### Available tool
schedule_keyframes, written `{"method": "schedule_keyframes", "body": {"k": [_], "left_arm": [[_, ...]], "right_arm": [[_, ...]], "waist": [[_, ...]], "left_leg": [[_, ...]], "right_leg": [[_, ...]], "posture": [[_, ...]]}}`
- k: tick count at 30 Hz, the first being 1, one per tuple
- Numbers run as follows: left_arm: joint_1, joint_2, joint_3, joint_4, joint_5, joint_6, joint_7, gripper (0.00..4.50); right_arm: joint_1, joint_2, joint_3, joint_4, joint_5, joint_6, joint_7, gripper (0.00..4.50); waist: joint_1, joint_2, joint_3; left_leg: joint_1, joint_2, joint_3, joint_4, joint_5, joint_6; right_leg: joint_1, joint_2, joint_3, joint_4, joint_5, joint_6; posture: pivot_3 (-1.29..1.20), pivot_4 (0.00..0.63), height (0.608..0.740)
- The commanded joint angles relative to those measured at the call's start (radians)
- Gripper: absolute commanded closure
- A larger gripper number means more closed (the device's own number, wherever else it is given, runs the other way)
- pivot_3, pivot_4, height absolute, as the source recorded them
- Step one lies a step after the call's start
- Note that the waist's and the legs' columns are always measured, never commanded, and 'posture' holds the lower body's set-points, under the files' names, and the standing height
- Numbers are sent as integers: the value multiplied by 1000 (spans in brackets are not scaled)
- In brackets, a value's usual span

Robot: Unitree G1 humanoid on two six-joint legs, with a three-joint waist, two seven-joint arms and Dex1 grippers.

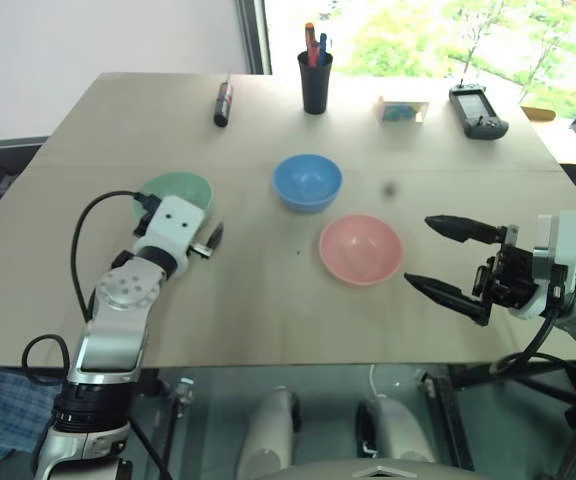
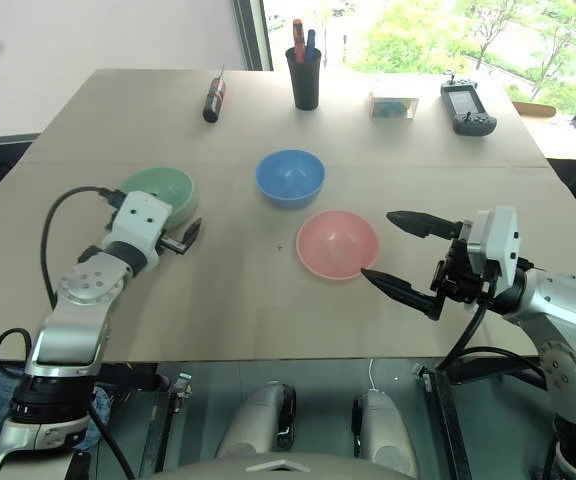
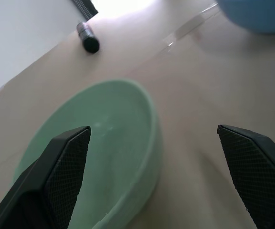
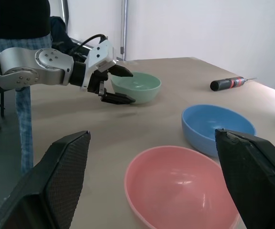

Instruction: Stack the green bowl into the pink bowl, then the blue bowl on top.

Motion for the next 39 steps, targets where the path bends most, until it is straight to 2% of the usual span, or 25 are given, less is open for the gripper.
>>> {"method": "schedule_keyframes", "body": {"k": [1, 6, 9, 14, 19, 25, 28, 35, 39], "left_arm": [[5, 50, 3, 58, 21, 6, -26, 0], [-29, 70, -31, 151, -4, 41, -99, 0], [-66, 70, -28, 205, -7, 35, -106, 742], [-103, 77, -41, 255, -3, 6, -121, 2481], [-121, 78, -51, 284, -1, -12, -127, 4457], [-138, 79, -66, 301, -12, -20, -155, 4483], [-176, 81, -90, 304, -43, -22, -233, 4483], [-388, 106, -194, 259, -129, -30, -522, 4483], [-497, 130, -292, 223, -142, -123, -713, 4483]], "right_arm": [[-2, -16, 0, -8, -3, -44, -4, 96], [2, -19, 4, -4, -6, -63, -18, 96], [7, -20, 4, -5, -5, -70, -24, 0], [24, -23, 3, -9, -6, -82, -29, 0], [32, -27, 0, -9, -4, -92, -39, 0], [41, -31, -1, -10, -2, -100, -45, 0], [41, -34, 0, -2, -1, -106, -44, 0], [21, -39, 8, 23, -3, -114, -39, 0], [7, -40, 16, 34, -5, -117, -37, 0]], "waist": [[0, 0, 0], [2, 0, 0], [2, 0, 0], [-1, 0, 0], [1, 1, -1], [1, 1, -1], [4, 1, -1], [18, -1, 0], [7, -1, 0]], "left_leg": [[0, 0, 0, 0, 0, 0], [0, 0, 0, 0, 0, 0], [0, 0, 0, 0, 0, 0], [0, 0, 0, 0, 0, 0], [0, 0, 0, 0, 0, 0], [1, 0, 1, 0, 0, 0], [1, 0, 1, 0, 0, 0], [-2, -1, 1, 4, 0, 0], [-2, -1, 1, 4, 0, 0]], "right_leg": [[0, 0, 0, 0, 0, 0], [0, 0, 0, 0, 0, 0], [0, -1, -1, 0, 0, 0], [0, -1, 0, 0, 0, 0], [0, -1, 0, 0, 0, 0], [0, -1, 0, 0, 0, 0], [0, -1, 0, 1, 0, 0], [0, -1, -2, 1, 0, 0], [0, 0, -1, 1, 0, 0]], "posture": [[0, 150, 740], [0, 150, 740], [0, 150, 740], [0, 150, 740], [0, 150, 740], [0, 150, 740], [0, 150, 740], [0, 150, 740], [0, 150, 740]]}}
